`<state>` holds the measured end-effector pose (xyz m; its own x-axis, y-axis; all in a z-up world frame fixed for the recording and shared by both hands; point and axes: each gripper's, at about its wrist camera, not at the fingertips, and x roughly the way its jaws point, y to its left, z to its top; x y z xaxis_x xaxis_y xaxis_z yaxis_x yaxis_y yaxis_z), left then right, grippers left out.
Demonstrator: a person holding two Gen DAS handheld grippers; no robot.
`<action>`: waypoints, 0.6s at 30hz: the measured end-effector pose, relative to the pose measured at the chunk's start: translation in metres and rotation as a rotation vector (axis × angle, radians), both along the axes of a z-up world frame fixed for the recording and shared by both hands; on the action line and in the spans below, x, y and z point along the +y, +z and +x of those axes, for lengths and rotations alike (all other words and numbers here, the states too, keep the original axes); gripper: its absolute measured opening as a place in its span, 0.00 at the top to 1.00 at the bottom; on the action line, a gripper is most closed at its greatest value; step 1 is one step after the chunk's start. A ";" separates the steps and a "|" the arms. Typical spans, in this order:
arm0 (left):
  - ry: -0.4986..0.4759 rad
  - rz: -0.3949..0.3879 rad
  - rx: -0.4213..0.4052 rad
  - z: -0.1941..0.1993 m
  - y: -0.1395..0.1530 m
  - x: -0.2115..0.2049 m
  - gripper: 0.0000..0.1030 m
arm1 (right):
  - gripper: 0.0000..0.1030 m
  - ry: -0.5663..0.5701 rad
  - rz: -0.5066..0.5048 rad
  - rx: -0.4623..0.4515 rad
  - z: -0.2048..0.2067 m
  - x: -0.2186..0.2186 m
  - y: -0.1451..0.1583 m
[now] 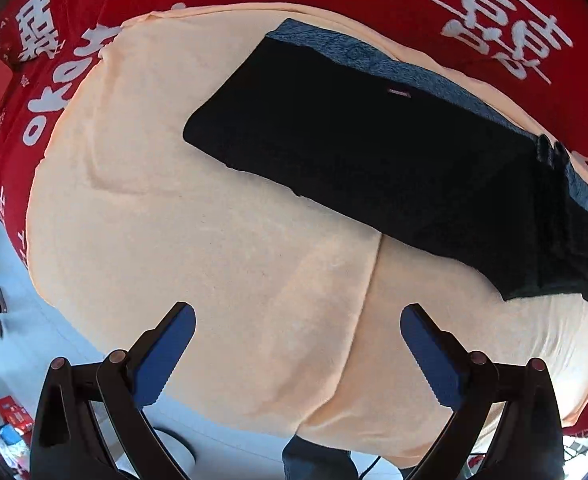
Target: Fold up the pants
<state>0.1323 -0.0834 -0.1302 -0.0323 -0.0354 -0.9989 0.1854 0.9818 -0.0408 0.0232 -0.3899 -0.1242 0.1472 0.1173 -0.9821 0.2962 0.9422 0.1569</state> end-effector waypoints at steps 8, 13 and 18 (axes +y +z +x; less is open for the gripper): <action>0.098 -0.050 -0.009 0.022 -0.017 0.019 0.00 | 0.21 0.078 -0.029 0.028 0.011 0.014 -0.009; 0.152 -0.119 -0.028 0.044 -0.025 0.029 0.00 | 0.21 0.103 -0.050 -0.016 0.041 0.024 -0.009; 0.158 -0.144 -0.020 0.059 -0.039 0.028 0.00 | 0.21 0.110 -0.041 -0.049 0.070 0.036 -0.023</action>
<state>0.1911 -0.0556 -0.1695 0.0049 -0.1807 -0.9835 0.0317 0.9831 -0.1805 0.0932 -0.3537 -0.1477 0.1839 0.0947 -0.9784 0.1839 0.9745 0.1289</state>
